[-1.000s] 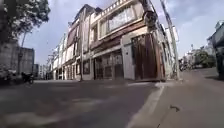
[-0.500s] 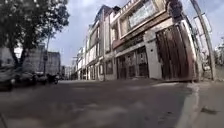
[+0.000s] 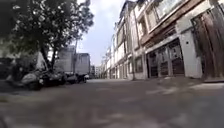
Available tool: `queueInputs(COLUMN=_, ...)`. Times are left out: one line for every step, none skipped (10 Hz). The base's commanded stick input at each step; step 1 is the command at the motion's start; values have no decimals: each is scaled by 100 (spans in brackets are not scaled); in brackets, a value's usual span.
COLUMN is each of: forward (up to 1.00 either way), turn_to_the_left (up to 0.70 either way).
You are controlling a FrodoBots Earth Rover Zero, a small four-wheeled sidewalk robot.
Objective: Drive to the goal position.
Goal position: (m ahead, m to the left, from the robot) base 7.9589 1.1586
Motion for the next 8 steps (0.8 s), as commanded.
queueInputs(forward=100, turn_to_the_left=6)
queueInputs(forward=100, turn_to_the_left=6)
queueInputs(forward=100, turn_to_the_left=6)
queueInputs(forward=100, turn_to_the_left=6)
queueInputs(forward=100, turn_to_the_left=6)
queueInputs(forward=100, turn_to_the_left=6)
queueInputs(forward=100, turn_to_the_left=6)
queueInputs(forward=100, turn_to_the_left=6)
